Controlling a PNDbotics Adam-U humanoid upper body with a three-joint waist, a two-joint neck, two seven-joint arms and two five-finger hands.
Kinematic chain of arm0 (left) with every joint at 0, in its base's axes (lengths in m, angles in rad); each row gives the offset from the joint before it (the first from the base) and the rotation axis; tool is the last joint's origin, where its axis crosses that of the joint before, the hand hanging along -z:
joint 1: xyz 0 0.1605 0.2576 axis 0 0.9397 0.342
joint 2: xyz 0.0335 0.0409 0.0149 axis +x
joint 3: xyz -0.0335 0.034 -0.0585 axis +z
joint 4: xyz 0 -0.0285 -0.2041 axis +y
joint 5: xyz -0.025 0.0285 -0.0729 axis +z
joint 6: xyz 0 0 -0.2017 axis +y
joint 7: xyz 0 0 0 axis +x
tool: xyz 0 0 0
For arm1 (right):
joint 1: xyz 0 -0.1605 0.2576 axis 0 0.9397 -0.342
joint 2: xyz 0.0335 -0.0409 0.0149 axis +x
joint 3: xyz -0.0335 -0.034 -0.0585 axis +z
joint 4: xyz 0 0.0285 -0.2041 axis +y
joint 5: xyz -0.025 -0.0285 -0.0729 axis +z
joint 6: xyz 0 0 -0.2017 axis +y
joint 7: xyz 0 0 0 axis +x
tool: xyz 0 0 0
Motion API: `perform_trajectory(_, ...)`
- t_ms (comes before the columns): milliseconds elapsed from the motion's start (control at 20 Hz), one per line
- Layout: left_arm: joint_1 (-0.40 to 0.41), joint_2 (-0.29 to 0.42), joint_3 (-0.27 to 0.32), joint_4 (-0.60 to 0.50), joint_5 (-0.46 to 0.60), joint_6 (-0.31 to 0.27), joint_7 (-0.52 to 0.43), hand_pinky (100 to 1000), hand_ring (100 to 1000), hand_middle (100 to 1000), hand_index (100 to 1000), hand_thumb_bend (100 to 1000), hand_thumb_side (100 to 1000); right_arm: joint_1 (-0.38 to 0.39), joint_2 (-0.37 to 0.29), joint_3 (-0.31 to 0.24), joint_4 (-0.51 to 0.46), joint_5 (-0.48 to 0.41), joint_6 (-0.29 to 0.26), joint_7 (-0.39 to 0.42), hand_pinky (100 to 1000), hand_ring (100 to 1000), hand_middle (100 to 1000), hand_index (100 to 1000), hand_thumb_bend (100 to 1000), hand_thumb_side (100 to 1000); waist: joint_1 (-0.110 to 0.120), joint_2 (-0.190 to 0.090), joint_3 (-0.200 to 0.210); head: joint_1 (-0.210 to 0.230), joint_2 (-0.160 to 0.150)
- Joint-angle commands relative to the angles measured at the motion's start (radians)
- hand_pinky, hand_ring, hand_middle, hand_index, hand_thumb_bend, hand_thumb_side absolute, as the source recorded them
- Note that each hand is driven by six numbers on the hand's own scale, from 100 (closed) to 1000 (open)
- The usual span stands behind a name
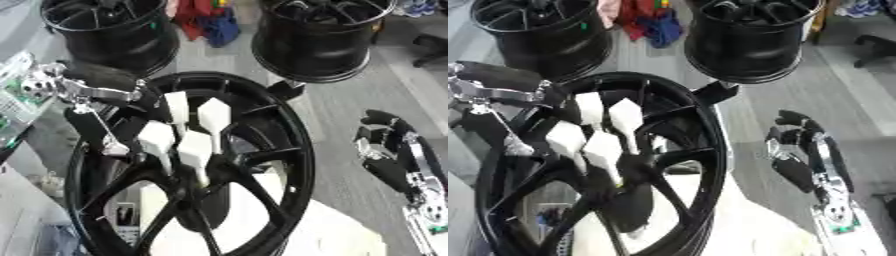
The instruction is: Pull the pin out of the wheel hub.
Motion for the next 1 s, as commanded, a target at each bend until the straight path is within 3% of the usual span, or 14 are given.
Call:
perform_trajectory(50, -0.009, 0.005, -0.006, 0.007, -0.009, -0.067, -0.054, 726, 685, 732, 820, 287, 161, -0.008, -0.018, -0.002, -0.011, 0.004, -0.002, 0.004, 675, 599, 696, 808, 100, 255, -0.004, -0.011, -0.002, 0.001, 0.005)
perform_trajectory(300, -0.002, -0.004, -0.018, 0.023, -0.010, -0.071, -0.054, 681, 623, 671, 784, 247, 142, -0.009, -0.017, -0.002, -0.011, 0.003, -0.003, 0.005, 675, 599, 696, 809, 100, 255, -0.005, -0.012, -0.002, 0.000, 0.005)
perform_trajectory(500, -0.003, -0.005, -0.004, 0.024, -0.003, -0.069, -0.054, 578, 516, 543, 689, 100, 121, -0.008, -0.017, -0.004, -0.011, 0.003, -0.003, 0.004, 676, 599, 696, 809, 100, 256, -0.005, -0.012, -0.002, -0.001, 0.005)
perform_trajectory(650, -0.006, 0.004, 0.015, 0.012, 0.026, -0.058, -0.054, 559, 493, 514, 657, 100, 120, -0.008, -0.017, -0.004, -0.011, 0.004, -0.002, 0.004, 676, 598, 696, 809, 100, 255, -0.006, -0.012, -0.001, 0.000, 0.005)
perform_trajectory(850, -0.025, 0.041, 0.063, -0.023, 0.080, -0.036, -0.054, 557, 486, 505, 649, 100, 121, -0.005, -0.018, -0.006, -0.009, 0.005, -0.002, 0.003, 676, 598, 696, 809, 100, 256, -0.004, -0.014, 0.001, 0.000, 0.005)
perform_trajectory(1000, -0.040, 0.083, 0.133, -0.051, 0.108, -0.015, -0.054, 569, 489, 506, 653, 100, 134, -0.003, -0.019, -0.007, -0.008, 0.005, -0.002, 0.002, 676, 598, 696, 809, 100, 256, -0.002, -0.017, 0.006, -0.002, 0.005)
